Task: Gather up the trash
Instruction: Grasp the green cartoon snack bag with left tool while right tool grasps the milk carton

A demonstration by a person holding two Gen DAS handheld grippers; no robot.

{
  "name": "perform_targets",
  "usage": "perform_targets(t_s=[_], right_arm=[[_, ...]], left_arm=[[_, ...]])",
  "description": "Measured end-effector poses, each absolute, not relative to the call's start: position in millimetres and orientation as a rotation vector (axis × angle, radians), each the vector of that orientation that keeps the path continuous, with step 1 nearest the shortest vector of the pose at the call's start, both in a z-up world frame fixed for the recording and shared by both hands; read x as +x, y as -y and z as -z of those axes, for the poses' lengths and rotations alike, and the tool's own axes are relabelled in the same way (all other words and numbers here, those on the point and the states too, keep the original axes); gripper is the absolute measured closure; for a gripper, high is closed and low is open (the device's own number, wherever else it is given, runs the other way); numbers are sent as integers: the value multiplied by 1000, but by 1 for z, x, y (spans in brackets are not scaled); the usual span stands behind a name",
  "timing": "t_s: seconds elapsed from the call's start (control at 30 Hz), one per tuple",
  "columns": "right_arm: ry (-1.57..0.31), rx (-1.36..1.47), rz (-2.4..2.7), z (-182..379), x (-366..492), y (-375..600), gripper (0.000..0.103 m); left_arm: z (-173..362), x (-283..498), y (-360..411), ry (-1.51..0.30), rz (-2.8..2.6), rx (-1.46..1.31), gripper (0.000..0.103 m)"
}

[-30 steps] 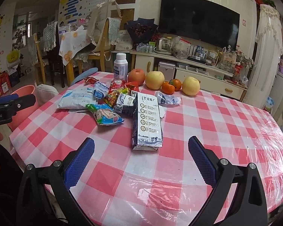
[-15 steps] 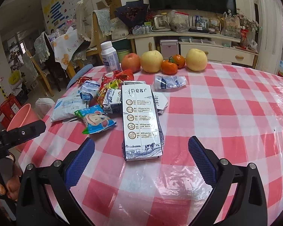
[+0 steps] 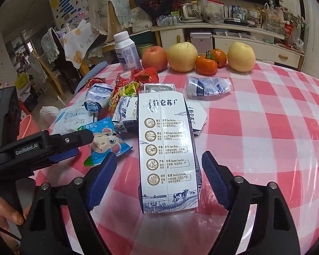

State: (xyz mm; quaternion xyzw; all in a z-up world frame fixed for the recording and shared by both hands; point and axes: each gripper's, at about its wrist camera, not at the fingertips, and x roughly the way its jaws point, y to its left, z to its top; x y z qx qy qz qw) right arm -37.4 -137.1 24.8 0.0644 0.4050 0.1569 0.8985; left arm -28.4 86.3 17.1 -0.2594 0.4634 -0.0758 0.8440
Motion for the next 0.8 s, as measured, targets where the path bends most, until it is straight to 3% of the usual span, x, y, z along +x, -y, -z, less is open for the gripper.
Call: perform_targets(t_s=[0.27, 0.4, 0.57, 0.8], right_arm=[[-854, 183, -332, -22, -25, 143, 21], [-858, 178, -339, -21, -22, 140, 21], [-870, 167, -341, -18, -19, 136, 21], [-897, 144, -323, -12, -16, 134, 38]], left_arm=[[-10, -10, -81, -993, 156, -526, 28], [-9, -2, -76, -998, 158, -481, 35], [-8, 4, -74, -992, 146, -418, 55], [-11, 1, -81, -971, 161, -437, 66]])
